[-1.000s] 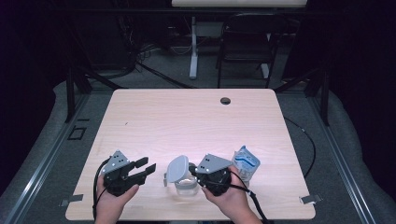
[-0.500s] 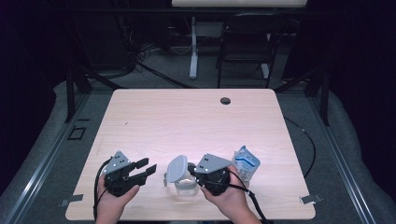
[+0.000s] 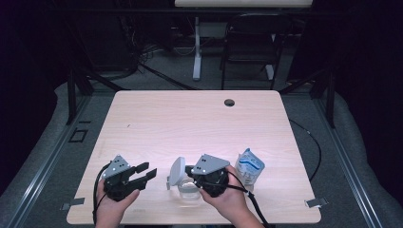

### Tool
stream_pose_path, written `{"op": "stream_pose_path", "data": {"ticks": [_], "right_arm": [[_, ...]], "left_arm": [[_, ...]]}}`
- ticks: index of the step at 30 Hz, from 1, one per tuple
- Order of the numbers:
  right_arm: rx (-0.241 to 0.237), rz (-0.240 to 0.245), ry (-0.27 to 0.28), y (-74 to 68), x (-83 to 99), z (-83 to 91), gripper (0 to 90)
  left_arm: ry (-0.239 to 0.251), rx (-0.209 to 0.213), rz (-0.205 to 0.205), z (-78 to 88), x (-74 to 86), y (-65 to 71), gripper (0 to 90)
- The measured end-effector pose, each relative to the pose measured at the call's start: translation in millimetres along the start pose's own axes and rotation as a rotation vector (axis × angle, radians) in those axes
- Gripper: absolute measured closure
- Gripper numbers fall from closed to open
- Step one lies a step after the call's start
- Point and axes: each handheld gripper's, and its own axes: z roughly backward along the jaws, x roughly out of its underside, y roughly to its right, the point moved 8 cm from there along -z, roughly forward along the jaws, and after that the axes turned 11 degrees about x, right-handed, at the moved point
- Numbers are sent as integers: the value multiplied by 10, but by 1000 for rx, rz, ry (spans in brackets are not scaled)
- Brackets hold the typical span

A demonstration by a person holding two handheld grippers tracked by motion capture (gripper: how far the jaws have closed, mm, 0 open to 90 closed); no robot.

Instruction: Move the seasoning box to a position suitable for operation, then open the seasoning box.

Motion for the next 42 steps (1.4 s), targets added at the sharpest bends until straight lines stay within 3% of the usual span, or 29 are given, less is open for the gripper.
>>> {"op": "stream_pose_path", "data": {"ticks": [12,30,35,42], "right_arm": [[-9,12,18,-38,-142,-4,900],[-11,25,16,-112,-173,-26,893],[9,33,27,-97,-141,4,821],[34,14,37,-30,-25,87,619]], "left_arm": [[-8,1,6,26,47,-14,573],[2,-8,13,56,39,-34,571],[4,-11,11,61,32,-24,570],[13,-14,30,64,47,-65,539]]}}
